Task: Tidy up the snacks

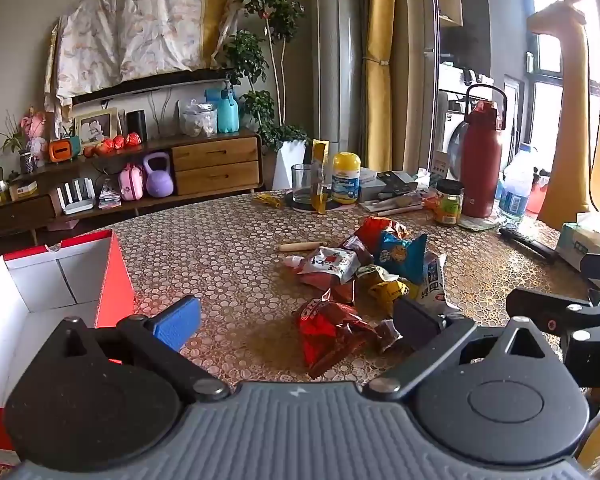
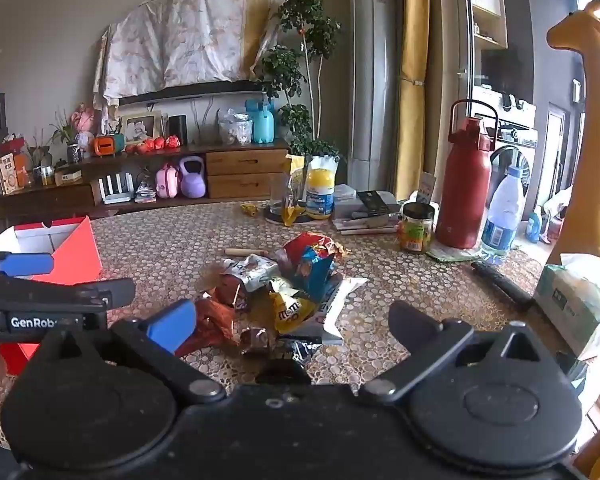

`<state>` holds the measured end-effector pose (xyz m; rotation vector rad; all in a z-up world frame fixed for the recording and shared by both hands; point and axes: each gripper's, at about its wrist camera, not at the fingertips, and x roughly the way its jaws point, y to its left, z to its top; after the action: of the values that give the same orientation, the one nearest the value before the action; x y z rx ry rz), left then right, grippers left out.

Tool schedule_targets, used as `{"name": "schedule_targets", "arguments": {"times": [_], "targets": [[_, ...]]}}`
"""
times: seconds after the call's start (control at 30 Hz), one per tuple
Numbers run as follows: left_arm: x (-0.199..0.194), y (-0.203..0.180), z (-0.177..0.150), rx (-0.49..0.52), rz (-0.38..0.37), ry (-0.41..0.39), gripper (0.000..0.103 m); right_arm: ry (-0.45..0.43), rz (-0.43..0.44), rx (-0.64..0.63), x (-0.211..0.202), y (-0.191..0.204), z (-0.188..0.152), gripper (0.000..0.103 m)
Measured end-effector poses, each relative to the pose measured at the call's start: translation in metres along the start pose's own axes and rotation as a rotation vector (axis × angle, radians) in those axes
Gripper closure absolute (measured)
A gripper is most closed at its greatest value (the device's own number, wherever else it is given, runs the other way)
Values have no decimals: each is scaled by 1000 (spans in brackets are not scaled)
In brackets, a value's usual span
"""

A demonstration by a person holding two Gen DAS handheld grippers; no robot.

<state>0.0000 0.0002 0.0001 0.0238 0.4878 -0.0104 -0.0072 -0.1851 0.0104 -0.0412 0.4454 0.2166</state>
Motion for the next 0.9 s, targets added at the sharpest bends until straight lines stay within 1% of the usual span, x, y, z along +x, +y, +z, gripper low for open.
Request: {"name": "schedule_targets", "arguments": {"times": [0.13, 0.4, 0.53, 0.9], "targets": [[0, 0, 0, 0, 4, -3, 0, 8, 15, 27, 1, 1, 0, 0], [-2, 8, 2, -1, 9, 0, 0, 12, 6, 18, -1, -1, 2, 0], [-3, 6, -1, -3, 13, -3, 0, 12, 3, 14, 1, 3, 1, 0], [-4, 4, -1, 3, 14, -5, 0, 12, 4, 25, 5, -2, -1, 0]]}}
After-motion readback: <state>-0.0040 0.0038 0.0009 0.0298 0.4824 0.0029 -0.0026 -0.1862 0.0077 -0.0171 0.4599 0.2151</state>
